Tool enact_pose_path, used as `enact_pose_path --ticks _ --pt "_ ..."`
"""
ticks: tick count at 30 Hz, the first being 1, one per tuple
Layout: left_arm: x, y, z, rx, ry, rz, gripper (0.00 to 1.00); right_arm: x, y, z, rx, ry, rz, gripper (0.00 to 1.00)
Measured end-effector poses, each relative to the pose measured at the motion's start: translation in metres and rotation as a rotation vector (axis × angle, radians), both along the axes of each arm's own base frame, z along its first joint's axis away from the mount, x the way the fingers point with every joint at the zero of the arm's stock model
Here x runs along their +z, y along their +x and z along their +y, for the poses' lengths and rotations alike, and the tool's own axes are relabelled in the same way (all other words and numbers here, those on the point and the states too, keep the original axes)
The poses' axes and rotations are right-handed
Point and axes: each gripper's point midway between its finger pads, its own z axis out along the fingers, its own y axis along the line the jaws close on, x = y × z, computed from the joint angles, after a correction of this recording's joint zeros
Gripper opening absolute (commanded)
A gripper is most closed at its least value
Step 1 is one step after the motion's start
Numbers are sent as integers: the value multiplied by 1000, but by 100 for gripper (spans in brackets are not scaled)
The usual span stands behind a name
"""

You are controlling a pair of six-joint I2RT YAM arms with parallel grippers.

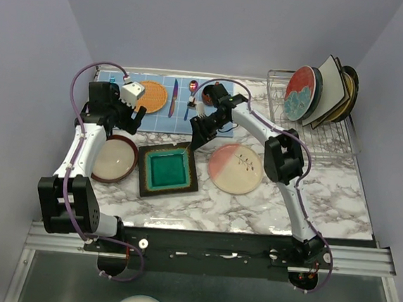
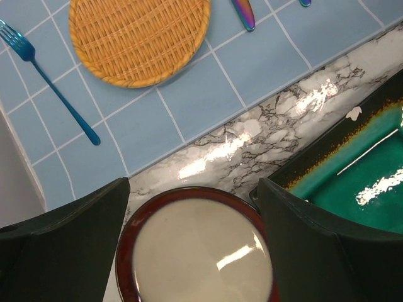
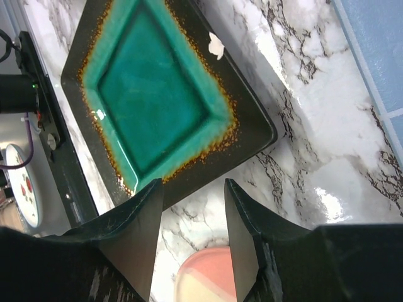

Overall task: Unload the plates from the dish rack
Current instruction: Move the plate to the center of the board.

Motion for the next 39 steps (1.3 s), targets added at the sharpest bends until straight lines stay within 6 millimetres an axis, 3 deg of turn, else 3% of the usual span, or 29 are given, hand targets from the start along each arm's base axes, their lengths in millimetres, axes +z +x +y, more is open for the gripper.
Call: enact_pose_path --ticks 7,18,30,36,39 --pt "-5 -2 1 -2 -8 10 91 -13 -1 -1 0 -15 21 52" --pt "-6 -2 1 -13 -13 10 91 -10 4 3 0 -4 7 52" --pt "-14 -6 0 -27 -20 25 91 -30 2 2 -8 -30 50 51" --pt "-17 -8 0 -33 -25 32 91 -28 5 9 -6 -19 42 48" --pt "-18 -9 -1 -35 -27 34 91 -29 8 12 -9 -15 39 42"
